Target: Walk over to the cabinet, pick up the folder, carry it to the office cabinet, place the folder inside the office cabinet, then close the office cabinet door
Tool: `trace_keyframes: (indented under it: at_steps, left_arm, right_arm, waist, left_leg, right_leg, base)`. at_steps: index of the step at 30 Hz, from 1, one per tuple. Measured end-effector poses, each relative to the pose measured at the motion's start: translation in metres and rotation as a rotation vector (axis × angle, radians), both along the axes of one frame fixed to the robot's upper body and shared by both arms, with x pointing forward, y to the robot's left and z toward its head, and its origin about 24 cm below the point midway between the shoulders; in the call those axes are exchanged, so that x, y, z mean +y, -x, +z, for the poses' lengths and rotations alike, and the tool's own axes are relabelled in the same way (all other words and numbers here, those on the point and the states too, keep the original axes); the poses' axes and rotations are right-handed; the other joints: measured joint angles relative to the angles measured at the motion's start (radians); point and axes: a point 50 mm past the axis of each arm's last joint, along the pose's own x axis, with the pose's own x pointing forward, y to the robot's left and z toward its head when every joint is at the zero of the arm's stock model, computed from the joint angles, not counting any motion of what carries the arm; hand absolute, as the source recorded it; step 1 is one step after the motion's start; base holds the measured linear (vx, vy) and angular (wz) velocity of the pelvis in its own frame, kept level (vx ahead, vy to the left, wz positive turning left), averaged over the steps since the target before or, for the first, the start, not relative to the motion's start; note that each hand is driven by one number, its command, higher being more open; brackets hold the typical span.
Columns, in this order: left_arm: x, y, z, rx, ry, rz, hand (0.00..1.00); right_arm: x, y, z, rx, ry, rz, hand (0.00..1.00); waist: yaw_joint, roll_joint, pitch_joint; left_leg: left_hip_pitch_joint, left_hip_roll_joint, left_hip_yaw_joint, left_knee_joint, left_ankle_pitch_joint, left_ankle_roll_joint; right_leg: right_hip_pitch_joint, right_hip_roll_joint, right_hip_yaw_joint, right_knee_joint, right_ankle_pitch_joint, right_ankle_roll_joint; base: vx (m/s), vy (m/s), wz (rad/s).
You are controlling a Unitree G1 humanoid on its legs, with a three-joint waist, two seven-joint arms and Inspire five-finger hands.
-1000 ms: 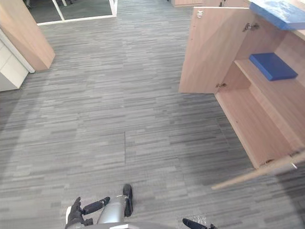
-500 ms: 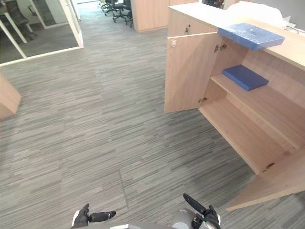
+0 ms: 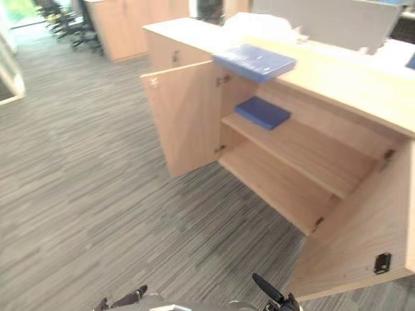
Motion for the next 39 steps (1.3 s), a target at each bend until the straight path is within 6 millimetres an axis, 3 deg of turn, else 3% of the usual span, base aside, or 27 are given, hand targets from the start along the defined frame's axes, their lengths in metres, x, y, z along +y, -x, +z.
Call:
trace_keyframes:
  at_steps: [3, 4, 6, 8, 9, 10, 12, 13, 14, 16, 18, 20, 21, 22, 24, 25, 26, 27, 28, 31, 34, 35, 37, 38, 39]
  left_arm:
    - [0.0, -0.006, 0.002, -0.027, -0.006, -0.001, 1.0]
    - [0.002, -0.011, 0.004, -0.038, -0.016, -0.002, 1.0]
    - [0.001, -0.013, 0.004, -0.038, -0.021, 0.002, 1.0]
    - [0.0, -0.014, 0.004, -0.041, -0.024, 0.006, 1.0]
    - [-0.003, -0.013, 0.003, -0.035, -0.021, 0.012, 1.0]
    - [-0.003, -0.005, 0.001, -0.008, -0.017, 0.017, 1.0]
    - [0.003, -0.004, 0.002, 0.003, -0.033, 0.015, 1.0]
    - [0.005, -0.004, 0.002, 0.005, -0.043, 0.019, 1.0]
    - [0.006, -0.002, 0.002, 0.012, -0.045, 0.024, 1.0]
    - [0.005, -0.003, 0.002, 0.012, -0.043, 0.02, 1.0]
    - [0.003, -0.004, 0.0, 0.035, -0.042, -0.041, 1.0]
    - [0.003, -0.004, -0.001, 0.056, -0.045, -0.116, 1.0]
    - [0.002, -0.009, -0.001, 0.053, -0.049, -0.17, 1.0]
    - [0.0, -0.01, -0.001, 0.054, -0.046, -0.186, 1.0]
    - [-0.004, -0.018, -0.002, 0.046, -0.037, -0.247, 1.0]
    - [-0.007, -0.026, -0.001, 0.028, -0.035, -0.269, 1.0]
    - [-0.008, -0.028, 0.0, 0.023, -0.034, -0.278, 1.0]
    - [-0.009, -0.03, -0.001, 0.021, -0.024, -0.273, 1.0]
    - [-0.005, -0.031, 0.0, 0.021, -0.028, -0.26, 1.0]
    - [-0.033, -0.037, -0.003, -0.012, 0.035, -0.258, 1.0]
    - [-0.034, -0.037, -0.003, -0.019, 0.042, -0.263, 1.0]
    - [-0.031, -0.037, -0.002, -0.024, 0.038, -0.243, 1.0]
    - [-0.026, -0.039, 0.0, -0.049, 0.032, -0.217, 1.0]
    - [-0.024, -0.041, 0.002, -0.071, 0.029, -0.193, 1.0]
    - [-0.023, -0.043, 0.004, -0.088, 0.028, -0.169, 1.0]
  right_arm:
    - [0.003, 0.0, 0.0, 0.005, -0.004, 0.017, 1.0]
    - [0.005, -0.001, -0.001, 0.01, -0.005, 0.037, 1.0]
    - [0.006, -0.001, -0.001, 0.013, -0.001, 0.055, 1.0]
    - [0.009, -0.001, -0.001, 0.011, -0.002, 0.075, 1.0]
    - [0.01, 0.001, -0.001, 0.012, 0.0, 0.081, 1.0]
    - [0.013, 0.001, -0.002, 0.016, -0.007, 0.095, 1.0]
    - [0.021, -0.002, -0.003, 0.012, -0.029, 0.103, 1.0]
    - [0.025, -0.004, -0.003, 0.006, -0.039, 0.106, 1.0]
    - [0.027, -0.005, -0.003, 0.004, -0.044, 0.109, 1.0]
    - [0.026, -0.01, -0.002, -0.006, -0.051, 0.114, 1.0]
    - [0.018, -0.021, 0.002, -0.041, -0.034, 0.118, 1.0]
    - [0.012, -0.03, 0.004, -0.06, -0.014, 0.129, 1.0]
    - [0.009, -0.033, 0.005, -0.062, -0.003, 0.139, 1.0]
    - [0.007, -0.03, 0.004, -0.05, 0.004, 0.143, 1.0]
    - [0.004, -0.028, 0.003, -0.028, 0.016, 0.182, 1.0]
    - [0.006, -0.029, 0.003, -0.026, 0.008, 0.197, 1.0]
    - [0.005, -0.03, 0.003, -0.023, 0.012, 0.211, 1.0]
    - [0.004, -0.029, 0.003, -0.013, 0.021, 0.226, 1.0]
    - [0.006, -0.023, 0.001, -0.003, 0.023, 0.217, 1.0]
    - [0.001, -0.018, 0.001, 0.012, 0.044, 0.229, 1.0]
    - [0.006, -0.018, 0.001, 0.014, 0.03, 0.231, 1.0]
    - [0.008, -0.017, 0.0, 0.017, 0.025, 0.232, 1.0]
    - [0.011, -0.015, -0.001, 0.017, 0.017, 0.234, 1.0]
    - [0.011, -0.015, 0.0, 0.01, 0.019, 0.241, 1.0]
    - [0.007, -0.015, 0.001, 0.009, 0.029, 0.245, 1.0]
  waist:
    - [0.02, -0.014, 0.004]
    - [0.027, -0.03, 0.017]
    - [0.032, -0.036, 0.019]
    - [0.039, -0.035, 0.022]
    - [0.043, -0.022, 0.013]
    - [0.053, -0.017, -0.005]
    - [0.052, -0.05, -0.023]
    - [0.056, -0.067, -0.04]
    - [0.06, -0.074, -0.047]
    - [0.071, -0.075, -0.048]
    - [0.07, -0.053, -0.035]
    - [0.048, -0.044, -0.035]
    - [0.027, -0.033, -0.04]
    - [0.024, -0.028, -0.048]
    - [0.019, -0.002, -0.063]
    - [0.018, 0.006, -0.05]
    - [0.018, 0.01, -0.043]
    - [0.015, 0.015, -0.031]
    - [-0.003, -0.013, -0.021]
    - [-0.01, 0.003, -0.039]
    - [-0.005, 0.001, -0.037]
    - [-0.004, -0.005, -0.033]
    - [0.003, -0.013, -0.027]
    - [0.015, -0.014, -0.026]
    - [0.024, 0.002, -0.02]
  left_leg:
    - [-0.073, -0.061, -0.012, -0.197, -0.045, -0.012]
    - [-0.084, -0.134, -0.074, -0.381, -0.045, -0.021]
    - [-0.087, -0.176, -0.138, -0.543, -0.033, -0.021]
    - [-0.101, -0.2, -0.232, -0.755, 0.051, -0.017]
    - [-0.111, -0.196, -0.292, -0.836, 0.127, -0.026]
    - [-0.123, -0.205, -0.29, -0.776, 0.237, -0.066]
    - [-0.128, -0.224, -0.249, -0.757, 0.192, -0.046]
    - [-0.129, -0.229, -0.207, -0.729, 0.16, -0.02]
    - [-0.115, -0.236, -0.16, -0.692, 0.12, 0.011]
    - [-0.067, -0.243, -0.089, -0.679, 0.082, 0.041]
    - [0.055, -0.267, 0.025, -0.732, 0.056, 0.069]
    - [0.123, -0.288, 0.076, -0.784, 0.054, 0.076]
    - [0.185, -0.301, 0.102, -0.851, 0.052, 0.087]
    - [0.208, -0.302, 0.111, -0.877, 0.058, 0.084]
    - [0.231, -0.272, 0.122, -0.936, 0.072, 0.072]
    - [0.239, -0.26, 0.1, -0.965, 0.071, 0.068]
    - [0.243, -0.253, 0.087, -0.975, 0.072, 0.066]
    - [0.265, -0.239, 0.075, -0.994, 0.076, 0.053]
    - [0.299, -0.25, 0.072, -1.012, 0.082, 0.027]
    - [0.328, -0.234, 0.021, -1.07, 0.121, -0.019]
    - [0.355, -0.196, 0.002, -1.096, 0.13, -0.043]
    - [0.357, -0.174, -0.006, -1.048, 0.109, -0.061]
    - [0.283, -0.133, -0.012, -0.838, 0.044, -0.058]
    - [0.183, -0.101, -0.037, -0.62, 0.018, -0.042]
    - [0.086, -0.066, -0.069, -0.417, 0.019, -0.038]
  right_leg:
    - [0.062, -0.028, 0.104, -0.035, 0.0, 0.027]
    - [0.1, -0.06, 0.14, -0.043, -0.01, 0.06]
    - [0.122, -0.082, 0.145, -0.045, -0.022, 0.084]
    - [0.173, -0.11, 0.169, -0.063, -0.05, 0.133]
    - [0.19, -0.119, 0.188, -0.061, -0.071, 0.17]
    - [0.203, -0.149, 0.227, -0.05, -0.086, 0.199]
    - [0.173, -0.19, 0.237, -0.018, -0.069, 0.226]
    - [0.139, -0.223, 0.254, 0.019, -0.04, 0.253]
    - [0.123, -0.257, 0.259, 0.062, -0.019, 0.252]
    - [0.059, -0.303, 0.279, 0.212, -0.005, 0.242]
    - [-0.115, -0.374, 0.291, 0.581, 0.056, 0.153]
    - [-0.193, -0.451, 0.181, 0.677, 0.078, 0.105]
    - [-0.214, -0.504, 0.027, 0.663, 0.126, 0.055]
    - [-0.203, -0.517, -0.003, 0.649, 0.13, 0.071]
    - [-0.194, -0.464, -0.061, 0.556, 0.037, 0.179]
    - [-0.212, -0.393, -0.065, 0.482, -0.019, 0.211]
    - [-0.225, -0.357, -0.063, 0.44, -0.031, 0.213]
    - [-0.235, -0.28, -0.062, 0.345, -0.032, 0.214]
    - [-0.231, -0.23, -0.049, 0.224, 0.008, 0.165]
    - [-0.208, -0.193, -0.081, 0.198, -0.011, 0.138]
    - [-0.162, -0.149, -0.106, 0.16, -0.011, 0.136]
    - [-0.124, -0.132, -0.116, 0.136, -0.011, 0.136]
    - [-0.08, -0.111, -0.122, 0.1, -0.013, 0.132]
    - [-0.066, -0.1, -0.123, 0.087, -0.026, 0.111]
    - [-0.042, -0.083, -0.119, 0.075, -0.038, 0.091]
  base:
    - [0.5, 0.106, -1.25]
    - [0.45, 0.157, -1.12]
    - [0.36, 0.176, -0.75]
    - [0.5, 0.312, -0.69]
    - [0.75, 0.505, -0.89]
    - [0.63, 0.451, -0.81]
    - [0.43, 0.331, -0.6]
    - [0.4, 0.354, -0.8]
    - [0.38, 0.353, -0.91]
    - [0.32, 0.363, -1.07]
    - [0.23, 0.385, -1.32]
    - [0.1, 0.252, -0.71]
    - [0.09, 0.186, -0.48]
    - [0.13, 0.126, -0.57]
    - [0.14, 0.024, -0.62]
    - [0.07, -0.05, -0.57]
    - [0.04, -0.086, -0.62]
    - [0.06, -0.16, -0.39]
    - [0.13, -0.278, -0.12]
    - [0.17, -0.246, 0.11]
    - [0.17, -0.235, 0.21]
    - [0.13, -0.188, 0.22]
    - [0.11, -0.157, 0.14]
    - [0.11, -0.119, -0.04]
    - [0.09, -0.093, -0.09]
